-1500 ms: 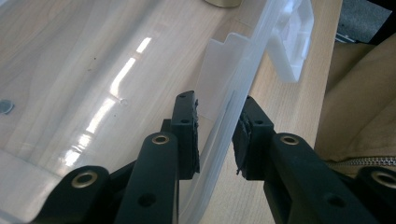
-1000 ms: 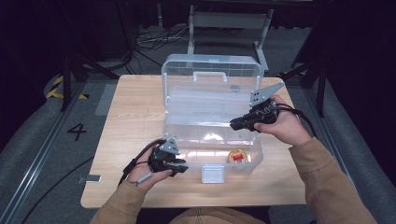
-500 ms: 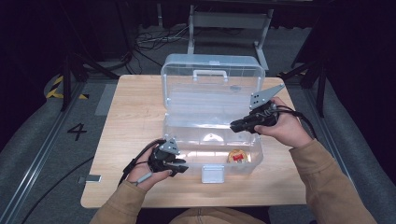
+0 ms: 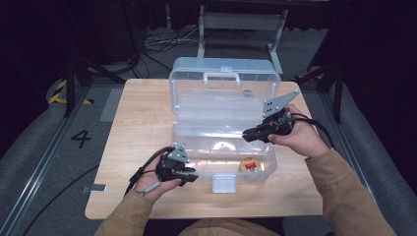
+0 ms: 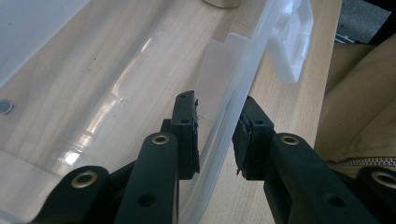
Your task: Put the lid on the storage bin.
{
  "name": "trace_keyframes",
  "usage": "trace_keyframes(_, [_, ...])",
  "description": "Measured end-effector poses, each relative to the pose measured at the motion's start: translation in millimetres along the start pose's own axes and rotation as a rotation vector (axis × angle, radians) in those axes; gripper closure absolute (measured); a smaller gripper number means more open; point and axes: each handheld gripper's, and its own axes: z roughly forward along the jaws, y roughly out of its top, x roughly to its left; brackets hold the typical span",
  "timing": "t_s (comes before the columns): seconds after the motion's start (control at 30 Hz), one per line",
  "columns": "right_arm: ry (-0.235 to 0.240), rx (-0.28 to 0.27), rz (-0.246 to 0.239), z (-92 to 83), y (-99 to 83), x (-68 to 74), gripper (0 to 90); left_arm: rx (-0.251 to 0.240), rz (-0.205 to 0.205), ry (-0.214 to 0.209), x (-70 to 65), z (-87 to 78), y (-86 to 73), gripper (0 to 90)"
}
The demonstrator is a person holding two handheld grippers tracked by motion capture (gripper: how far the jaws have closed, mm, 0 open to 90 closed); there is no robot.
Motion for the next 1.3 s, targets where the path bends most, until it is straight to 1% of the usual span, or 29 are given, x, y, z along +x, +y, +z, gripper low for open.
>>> trace_keyframes(0.53, [0.013,0.015,-0.006,1.7,-2.1,5.3,82.9,-0.001,-0.001,0.000,-0.1,0.0,-0.1,72.4])
trace_keyframes(0.7, [0.015,0.019,-0.017,2.5,-2.9,6.6,82.9,-0.001,-0.001,0.000,-0.1,0.0,-0.1,72.5])
trace_keyframes(1.3, [0.016,0.023,-0.018,3.8,-6.0,11.5,82.9,-0.001,-0.002,0.001,0.0,-0.2,-0.2,72.4])
